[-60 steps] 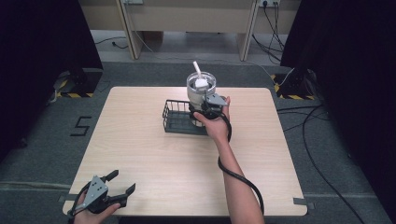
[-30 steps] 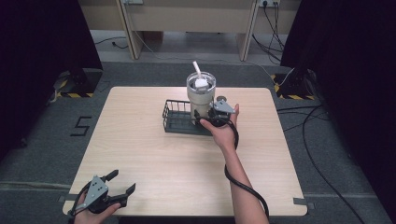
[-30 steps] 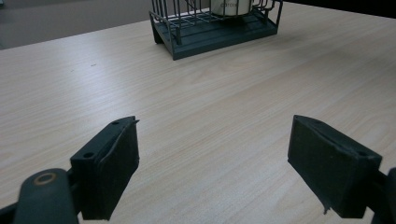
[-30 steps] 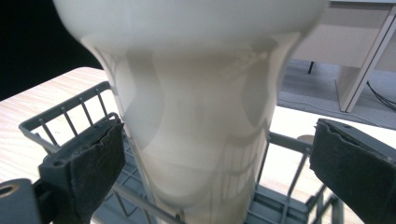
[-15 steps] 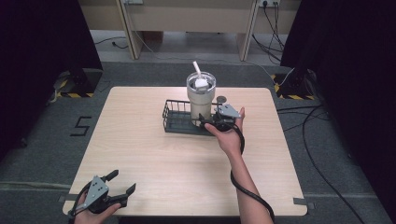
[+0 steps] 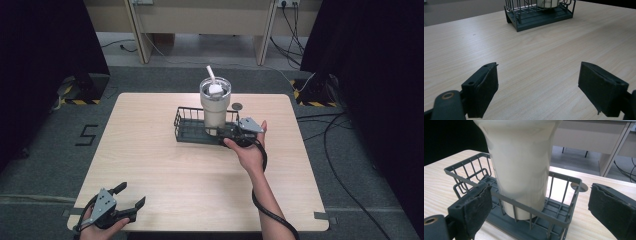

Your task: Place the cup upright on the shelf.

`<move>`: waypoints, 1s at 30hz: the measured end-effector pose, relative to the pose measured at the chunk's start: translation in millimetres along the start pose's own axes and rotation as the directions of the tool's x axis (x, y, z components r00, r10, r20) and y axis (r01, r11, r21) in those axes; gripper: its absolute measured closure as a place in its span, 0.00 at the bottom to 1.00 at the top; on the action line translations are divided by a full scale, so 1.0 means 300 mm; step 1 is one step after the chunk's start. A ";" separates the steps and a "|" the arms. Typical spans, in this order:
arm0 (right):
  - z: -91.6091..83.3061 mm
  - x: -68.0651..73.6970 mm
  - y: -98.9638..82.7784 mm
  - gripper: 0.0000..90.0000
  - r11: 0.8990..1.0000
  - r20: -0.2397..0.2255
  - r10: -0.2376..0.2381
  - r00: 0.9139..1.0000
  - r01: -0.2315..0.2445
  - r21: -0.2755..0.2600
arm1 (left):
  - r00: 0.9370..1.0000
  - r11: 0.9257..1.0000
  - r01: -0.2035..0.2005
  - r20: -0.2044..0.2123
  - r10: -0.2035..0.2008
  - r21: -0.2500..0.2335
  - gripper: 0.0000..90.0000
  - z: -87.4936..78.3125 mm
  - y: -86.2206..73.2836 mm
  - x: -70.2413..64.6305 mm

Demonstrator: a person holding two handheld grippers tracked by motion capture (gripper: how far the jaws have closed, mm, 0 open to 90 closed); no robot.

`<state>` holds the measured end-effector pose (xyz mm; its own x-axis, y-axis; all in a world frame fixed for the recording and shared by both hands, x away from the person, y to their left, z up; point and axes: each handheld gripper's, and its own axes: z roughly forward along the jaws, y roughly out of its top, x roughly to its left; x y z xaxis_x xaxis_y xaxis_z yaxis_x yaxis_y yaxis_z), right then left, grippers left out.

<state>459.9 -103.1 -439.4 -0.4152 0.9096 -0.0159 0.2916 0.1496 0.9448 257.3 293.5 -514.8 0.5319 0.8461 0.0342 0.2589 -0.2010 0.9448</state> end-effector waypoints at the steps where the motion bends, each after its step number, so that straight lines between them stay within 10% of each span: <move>1: -0.005 -0.001 -0.002 0.07 1.000 0.001 0.000 1.000 0.000 0.000 | 1.000 1.000 0.001 -0.001 -0.001 0.000 0.17 0.000 0.000 0.000; 30: -0.140 -0.055 -0.046 0.08 0.999 0.009 0.029 1.000 -0.029 -0.014 | 1.000 1.000 -0.001 -0.005 0.001 0.009 0.17 0.000 -0.004 -0.003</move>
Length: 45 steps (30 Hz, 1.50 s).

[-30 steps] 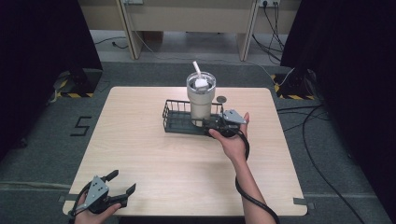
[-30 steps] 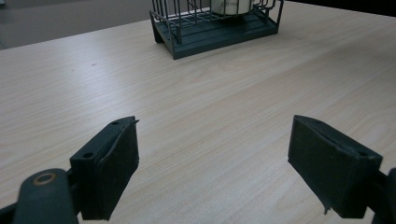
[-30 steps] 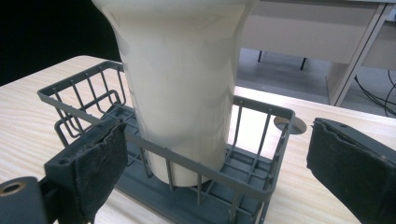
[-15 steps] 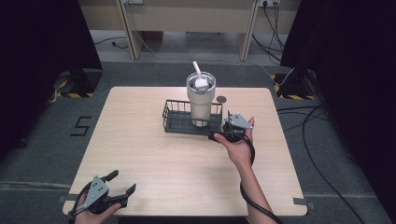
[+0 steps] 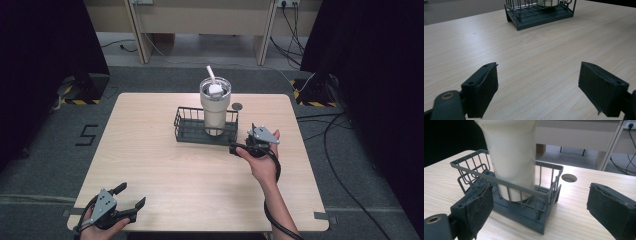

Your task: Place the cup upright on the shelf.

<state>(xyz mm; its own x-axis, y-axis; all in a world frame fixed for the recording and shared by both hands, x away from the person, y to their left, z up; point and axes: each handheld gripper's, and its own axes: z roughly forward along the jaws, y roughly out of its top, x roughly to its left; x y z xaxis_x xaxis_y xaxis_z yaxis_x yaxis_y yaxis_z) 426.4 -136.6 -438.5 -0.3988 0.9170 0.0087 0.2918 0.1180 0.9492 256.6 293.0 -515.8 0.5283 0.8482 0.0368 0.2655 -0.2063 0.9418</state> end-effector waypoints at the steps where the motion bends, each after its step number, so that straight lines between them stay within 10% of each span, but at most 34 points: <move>1: -0.005 -0.003 -0.003 0.08 1.000 0.001 0.005 1.000 -0.005 -0.001 | 1.000 1.000 0.000 -0.001 0.000 -0.002 0.17 0.000 0.000 0.000; 45: -0.211 -0.093 -0.165 0.11 0.998 0.072 0.046 0.996 -0.048 0.031 | 1.000 1.000 0.000 -0.005 0.000 0.002 0.17 0.000 -0.002 -0.003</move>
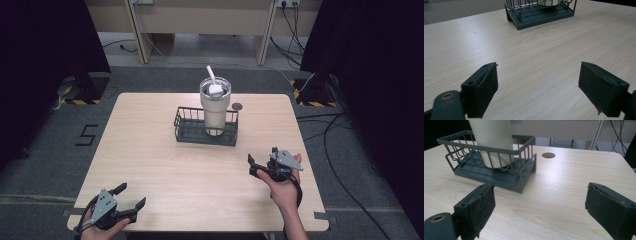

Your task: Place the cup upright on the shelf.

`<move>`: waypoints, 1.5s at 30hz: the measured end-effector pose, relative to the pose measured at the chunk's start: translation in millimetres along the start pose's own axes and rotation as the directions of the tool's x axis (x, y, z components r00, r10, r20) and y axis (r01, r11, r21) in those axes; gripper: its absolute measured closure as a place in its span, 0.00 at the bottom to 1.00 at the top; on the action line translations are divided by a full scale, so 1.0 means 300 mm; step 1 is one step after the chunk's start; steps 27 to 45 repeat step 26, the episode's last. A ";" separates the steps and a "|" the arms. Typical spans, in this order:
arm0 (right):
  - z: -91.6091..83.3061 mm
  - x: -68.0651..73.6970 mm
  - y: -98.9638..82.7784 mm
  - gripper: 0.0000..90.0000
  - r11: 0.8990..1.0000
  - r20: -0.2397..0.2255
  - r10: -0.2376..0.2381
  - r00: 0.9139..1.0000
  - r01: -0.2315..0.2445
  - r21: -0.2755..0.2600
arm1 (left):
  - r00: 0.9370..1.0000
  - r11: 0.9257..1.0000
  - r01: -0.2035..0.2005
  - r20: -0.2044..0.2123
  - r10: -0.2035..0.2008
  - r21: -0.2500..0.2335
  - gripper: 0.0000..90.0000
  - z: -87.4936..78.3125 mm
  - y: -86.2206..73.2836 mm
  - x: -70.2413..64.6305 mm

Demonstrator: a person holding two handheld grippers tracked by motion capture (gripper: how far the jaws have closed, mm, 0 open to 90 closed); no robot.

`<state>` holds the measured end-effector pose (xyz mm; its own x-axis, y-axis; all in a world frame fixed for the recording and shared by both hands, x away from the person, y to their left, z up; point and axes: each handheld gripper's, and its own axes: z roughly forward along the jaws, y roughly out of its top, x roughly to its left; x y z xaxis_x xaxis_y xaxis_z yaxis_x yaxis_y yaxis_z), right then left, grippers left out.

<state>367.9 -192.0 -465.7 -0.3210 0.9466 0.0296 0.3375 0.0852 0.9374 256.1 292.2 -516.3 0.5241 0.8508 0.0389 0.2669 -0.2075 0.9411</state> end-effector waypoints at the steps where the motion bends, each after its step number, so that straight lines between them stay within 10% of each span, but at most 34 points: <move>1: -0.009 -0.006 -0.006 0.11 1.000 0.003 0.003 1.000 -0.003 0.001 | 1.000 1.000 -0.001 0.001 0.001 0.001 0.17 0.001 0.000 -0.001; 45: -0.088 -0.041 -0.107 0.17 0.999 0.012 0.030 0.999 -0.030 0.018 | 1.000 1.000 -0.001 0.004 0.000 0.003 0.17 0.006 0.003 -0.005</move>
